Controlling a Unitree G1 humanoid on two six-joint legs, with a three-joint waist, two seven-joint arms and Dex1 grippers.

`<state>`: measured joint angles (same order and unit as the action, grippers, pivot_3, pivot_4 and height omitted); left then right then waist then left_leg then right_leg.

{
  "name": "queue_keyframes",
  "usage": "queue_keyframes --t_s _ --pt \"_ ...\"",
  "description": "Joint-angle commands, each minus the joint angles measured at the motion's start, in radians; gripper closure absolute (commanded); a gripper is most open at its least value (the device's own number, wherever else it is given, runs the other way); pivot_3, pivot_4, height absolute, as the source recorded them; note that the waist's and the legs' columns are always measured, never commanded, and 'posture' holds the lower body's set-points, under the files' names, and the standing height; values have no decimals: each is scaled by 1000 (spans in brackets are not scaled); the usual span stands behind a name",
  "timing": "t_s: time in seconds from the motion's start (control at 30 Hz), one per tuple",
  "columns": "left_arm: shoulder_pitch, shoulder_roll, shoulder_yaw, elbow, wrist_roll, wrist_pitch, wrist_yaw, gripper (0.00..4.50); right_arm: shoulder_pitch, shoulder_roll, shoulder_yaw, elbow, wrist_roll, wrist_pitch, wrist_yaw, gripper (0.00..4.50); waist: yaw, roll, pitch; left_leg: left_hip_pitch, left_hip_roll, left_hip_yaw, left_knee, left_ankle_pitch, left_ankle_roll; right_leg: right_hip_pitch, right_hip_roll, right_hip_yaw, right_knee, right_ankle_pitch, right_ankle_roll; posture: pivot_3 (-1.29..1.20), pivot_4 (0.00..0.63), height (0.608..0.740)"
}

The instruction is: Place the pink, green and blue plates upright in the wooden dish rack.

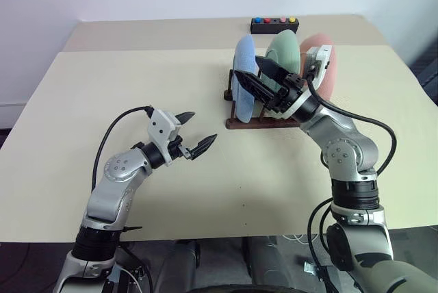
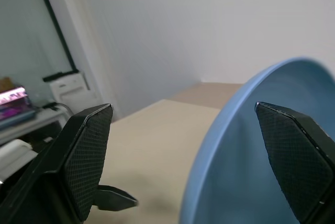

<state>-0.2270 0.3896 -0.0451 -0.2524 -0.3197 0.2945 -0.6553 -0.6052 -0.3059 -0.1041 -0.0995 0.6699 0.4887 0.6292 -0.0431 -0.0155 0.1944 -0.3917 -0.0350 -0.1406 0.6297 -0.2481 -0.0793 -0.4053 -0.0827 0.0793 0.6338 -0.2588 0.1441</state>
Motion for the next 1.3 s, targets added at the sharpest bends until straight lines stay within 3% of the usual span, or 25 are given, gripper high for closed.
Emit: queue_keyframes --t_s 0.03,0.33,0.5,0.67,0.8,0.97,1.07,1.3 --pt "6 -2 6 -41 -14 -15 -3 0 -41 -32 -7 -66 -31 -46 10 83 0 0 0 0 0 0 0 0 0 0 0 0 0 0 0 0 150 740" --pt "9 -11 -2 -40 -11 -15 -1 0 -58 -124 -39 -211 18 12 14 83 1 0 0 0 0 0 0 0 0 0 0 0 0 0 0 0 150 740" --pt "8 -15 -2 -28 -10 -22 -5 0 -41 -224 -142 -302 83 62 -10 83 6 0 0 0 0 0 0 0 0 0 0 0 -1 0 0 0 150 740" --pt "-8 2 25 26 -9 -48 -27 0 121 -430 -319 -363 123 95 70 83 27 0 0 -1 0 0 0 -1 1 1 0 0 -2 0 0 0 150 740" --pt "-24 30 53 73 -3 -60 -41 0 409 -549 -532 -341 118 78 249 83 35 0 0 0 0 0 1 -1 1 3 0 -1 -3 0 0 0 150 740" --pt "-24 59 69 135 12 -89 -55 0 645 -558 -632 -297 80 48 343 83 25 1 -1 2 1 3 1 -1 2 5 0 0 -3 0 0 0 150 740" --pt "-7 90 86 176 19 -110 -79 0 751 -547 -609 -233 -34 -39 361 83 25 1 -1 3 1 3 2 -1 2 6 1 0 -4 0 0 0 150 740" --pt "33 101 86 195 26 -130 -81 0 802 -489 -553 -148 -107 -149 359 83 28 2 -1 3 1 3 2 -1 2 6 0 0 -4 -1 0 0 150 740"
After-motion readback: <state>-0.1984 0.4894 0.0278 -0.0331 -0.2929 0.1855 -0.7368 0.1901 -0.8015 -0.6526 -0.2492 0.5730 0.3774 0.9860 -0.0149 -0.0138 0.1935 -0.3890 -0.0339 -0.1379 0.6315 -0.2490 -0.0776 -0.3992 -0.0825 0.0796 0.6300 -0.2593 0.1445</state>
